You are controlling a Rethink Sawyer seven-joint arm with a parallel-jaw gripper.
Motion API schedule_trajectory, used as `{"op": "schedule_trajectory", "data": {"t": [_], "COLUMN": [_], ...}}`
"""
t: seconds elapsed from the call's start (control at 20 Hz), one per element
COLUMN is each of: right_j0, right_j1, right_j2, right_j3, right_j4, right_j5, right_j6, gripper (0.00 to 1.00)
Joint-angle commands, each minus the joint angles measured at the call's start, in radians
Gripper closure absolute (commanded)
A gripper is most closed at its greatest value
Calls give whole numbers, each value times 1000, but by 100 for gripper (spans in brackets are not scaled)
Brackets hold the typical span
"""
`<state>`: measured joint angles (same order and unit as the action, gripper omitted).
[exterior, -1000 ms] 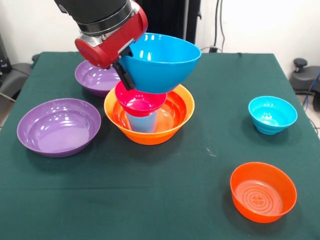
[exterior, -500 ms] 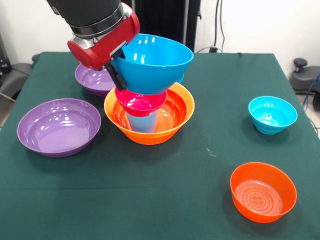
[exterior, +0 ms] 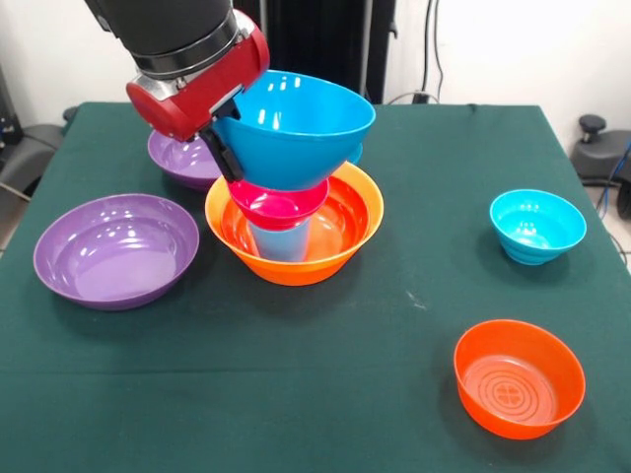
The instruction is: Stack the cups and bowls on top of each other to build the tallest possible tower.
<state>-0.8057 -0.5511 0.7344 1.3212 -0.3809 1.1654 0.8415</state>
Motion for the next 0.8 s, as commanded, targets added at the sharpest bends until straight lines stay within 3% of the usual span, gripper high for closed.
{"op": "schedule_trajectory", "data": {"t": [0.05,0.8], "right_j0": [16,19], "right_j1": [0,5], "right_j2": [-66,-86], "right_j3": [54,75], "right_j4": [-56,-71], "right_j5": [-60,-86], "right_j6": [42,47], "gripper": [100,100]}}
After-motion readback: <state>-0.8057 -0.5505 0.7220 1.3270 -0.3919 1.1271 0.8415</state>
